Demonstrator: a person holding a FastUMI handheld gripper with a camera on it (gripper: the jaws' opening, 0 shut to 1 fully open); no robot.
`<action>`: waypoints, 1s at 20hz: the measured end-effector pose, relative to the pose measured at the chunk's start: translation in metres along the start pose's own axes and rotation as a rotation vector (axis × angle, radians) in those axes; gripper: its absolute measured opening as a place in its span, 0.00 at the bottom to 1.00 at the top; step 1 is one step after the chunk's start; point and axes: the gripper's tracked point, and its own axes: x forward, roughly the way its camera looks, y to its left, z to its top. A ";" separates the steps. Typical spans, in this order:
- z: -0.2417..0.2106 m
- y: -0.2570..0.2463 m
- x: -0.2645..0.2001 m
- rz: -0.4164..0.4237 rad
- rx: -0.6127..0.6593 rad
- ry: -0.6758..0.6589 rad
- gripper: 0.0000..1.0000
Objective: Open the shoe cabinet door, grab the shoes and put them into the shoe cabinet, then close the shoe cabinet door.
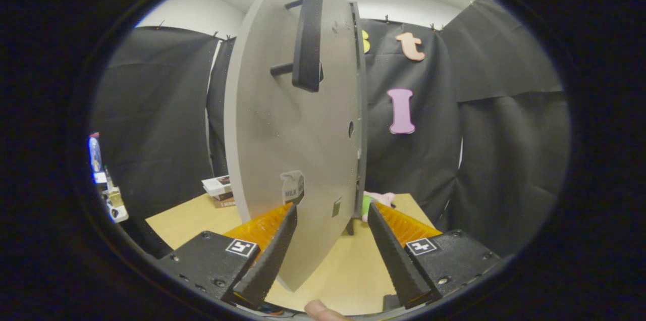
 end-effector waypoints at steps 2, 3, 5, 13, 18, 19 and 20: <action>-0.003 0.010 0.009 0.011 0.016 0.016 0.93; -0.005 0.017 0.012 0.011 0.015 0.019 0.93; -0.004 0.023 0.018 0.016 0.005 0.012 0.93; -0.023 0.127 0.044 0.230 0.007 0.083 0.93; -0.043 0.183 0.054 0.316 -0.052 0.131 0.95; -0.044 0.190 0.054 0.318 -0.071 0.127 0.95; -0.042 0.194 0.052 0.323 -0.080 0.121 0.95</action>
